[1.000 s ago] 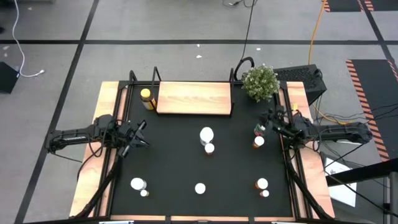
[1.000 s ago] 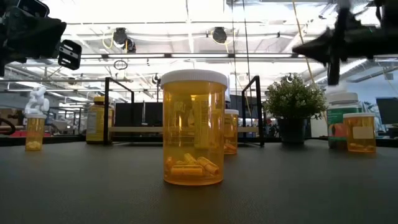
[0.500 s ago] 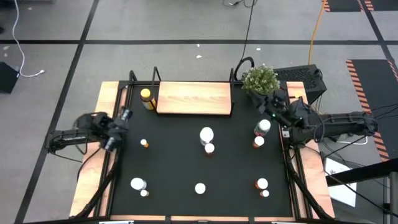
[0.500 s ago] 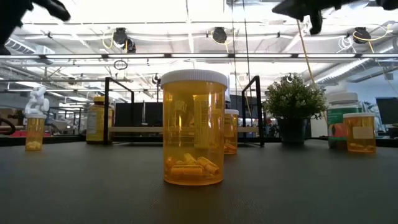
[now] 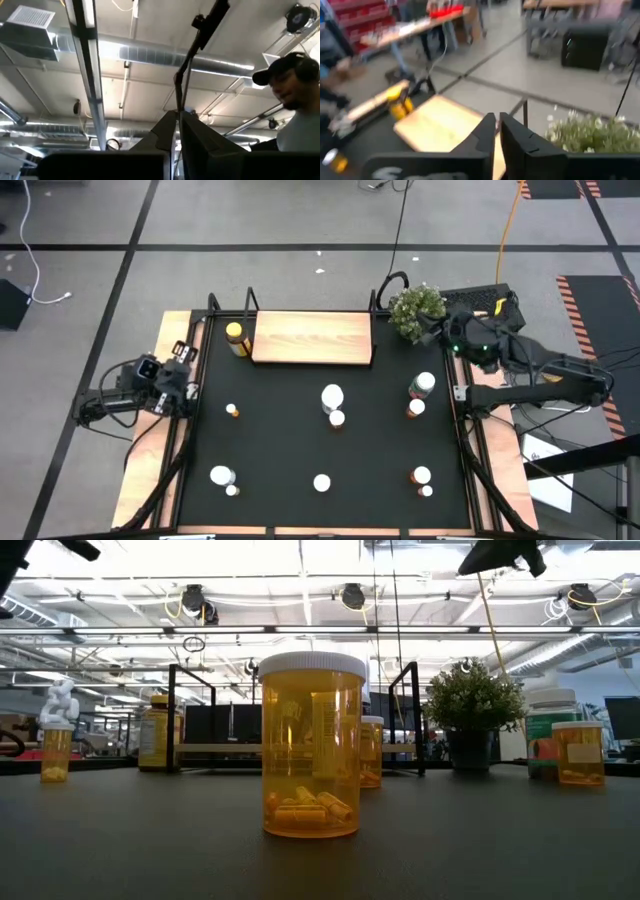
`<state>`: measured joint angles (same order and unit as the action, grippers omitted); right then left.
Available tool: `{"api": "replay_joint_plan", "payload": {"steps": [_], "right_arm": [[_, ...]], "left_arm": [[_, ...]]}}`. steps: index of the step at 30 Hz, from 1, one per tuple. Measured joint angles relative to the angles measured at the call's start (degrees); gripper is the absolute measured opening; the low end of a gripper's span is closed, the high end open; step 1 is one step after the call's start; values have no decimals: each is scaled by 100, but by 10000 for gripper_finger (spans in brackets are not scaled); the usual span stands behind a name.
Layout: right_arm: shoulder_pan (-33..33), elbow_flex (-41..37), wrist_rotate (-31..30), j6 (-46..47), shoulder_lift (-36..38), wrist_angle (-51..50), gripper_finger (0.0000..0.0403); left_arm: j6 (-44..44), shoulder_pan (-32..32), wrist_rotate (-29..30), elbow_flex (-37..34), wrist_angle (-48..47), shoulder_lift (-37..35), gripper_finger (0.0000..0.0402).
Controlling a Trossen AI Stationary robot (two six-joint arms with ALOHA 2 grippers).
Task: Pick and place medicine bottles onto shelf by color
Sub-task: Put the green pill bottle on the shelf
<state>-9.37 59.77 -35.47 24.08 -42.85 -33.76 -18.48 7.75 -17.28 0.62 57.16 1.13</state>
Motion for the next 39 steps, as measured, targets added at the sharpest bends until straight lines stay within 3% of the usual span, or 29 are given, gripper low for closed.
{"api": "replay_joint_plan", "payload": {"steps": [3, 8, 10, 16, 21, 31, 36, 39], "right_arm": [[-212, 470, 941, -30, -166, -836, 63], [-385, 851, 2042, 184, -480, -1919, 145], [-470, 918, 2359, 339, -649, -2487, 179], [-609, 953, 2978, 684, -1267, -4190, 249], [-609, 953, 2965, 407, -1705, -4515, 272], [-710, 715, 2973, 9, -2090, -4462, 301], [-790, 290, 3253, 26, -2083, -4411, 314], [-795, 9, 3277, 31, -2083, -4345, 323]], "left_arm": [[-161, 1, 512, 0, -76, 0, 31], [-375, 2, 2726, 0, -398, 116, 31], [-477, 7, 3243, -2, -379, 301, 31], [-1325, 4, 3322, 93, -689, 1255, 31], [-1722, 4, 3295, 932, -1881, 2383, 31], [-628, 9, 3182, 3742, -5858, 4270, 31], [11, 11, 3180, 4636, -6826, 4841, 34], [34, 69, 3189, 4937, -7163, 5079, 59]]}}
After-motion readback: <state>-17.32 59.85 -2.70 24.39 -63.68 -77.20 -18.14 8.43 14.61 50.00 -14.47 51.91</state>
